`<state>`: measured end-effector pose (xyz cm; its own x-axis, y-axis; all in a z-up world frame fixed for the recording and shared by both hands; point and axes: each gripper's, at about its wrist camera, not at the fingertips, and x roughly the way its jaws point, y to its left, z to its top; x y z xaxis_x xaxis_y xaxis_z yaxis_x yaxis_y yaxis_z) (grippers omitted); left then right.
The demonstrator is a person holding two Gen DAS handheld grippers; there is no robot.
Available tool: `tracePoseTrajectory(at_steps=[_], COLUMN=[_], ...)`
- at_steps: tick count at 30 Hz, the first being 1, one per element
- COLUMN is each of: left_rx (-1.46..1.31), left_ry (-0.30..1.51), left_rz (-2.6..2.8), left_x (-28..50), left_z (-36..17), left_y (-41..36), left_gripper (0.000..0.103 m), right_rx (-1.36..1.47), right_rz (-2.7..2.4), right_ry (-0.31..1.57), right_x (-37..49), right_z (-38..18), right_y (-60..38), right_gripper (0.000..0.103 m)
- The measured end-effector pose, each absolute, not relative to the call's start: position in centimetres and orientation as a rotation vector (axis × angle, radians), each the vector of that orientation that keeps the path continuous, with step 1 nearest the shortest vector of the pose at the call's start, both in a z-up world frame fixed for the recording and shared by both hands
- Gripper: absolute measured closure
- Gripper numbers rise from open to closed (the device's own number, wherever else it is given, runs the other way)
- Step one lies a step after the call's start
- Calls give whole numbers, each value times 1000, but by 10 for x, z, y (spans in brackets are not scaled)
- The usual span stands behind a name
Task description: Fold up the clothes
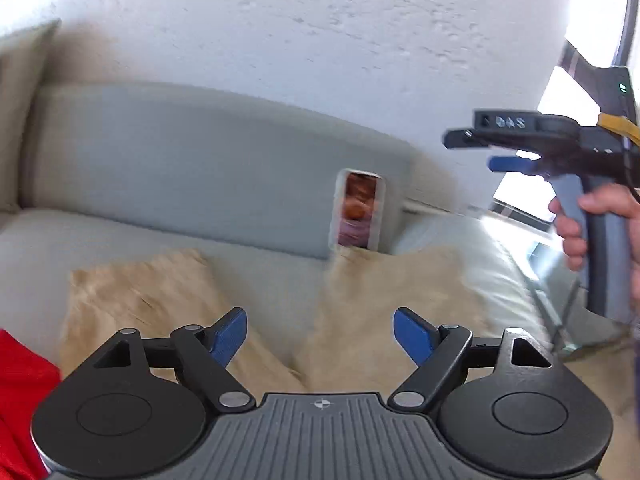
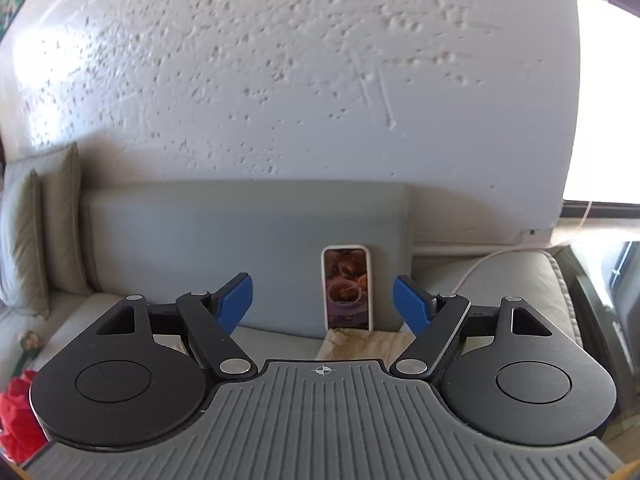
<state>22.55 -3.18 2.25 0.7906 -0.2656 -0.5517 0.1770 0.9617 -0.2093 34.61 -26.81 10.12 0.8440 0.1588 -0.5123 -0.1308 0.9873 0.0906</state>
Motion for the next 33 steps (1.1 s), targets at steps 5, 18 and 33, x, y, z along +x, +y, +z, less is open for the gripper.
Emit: tracePoseTrajectory(at_steps=[5, 18, 33], left_rx=[-92, -47, -122], left_ry=[548, 505, 489], left_rz=[-99, -12, -27], left_x=[293, 400, 382], left_z=[-25, -78, -52], left_y=[-15, -3, -2], left_gripper=[26, 26, 26], right_rx=[105, 255, 220], right_rz=[141, 298, 326], right_ry=[302, -184, -330], right_x=[421, 577, 563], right_z=[8, -145, -80], right_y=[-253, -268, -275], right_gripper=[26, 16, 6])
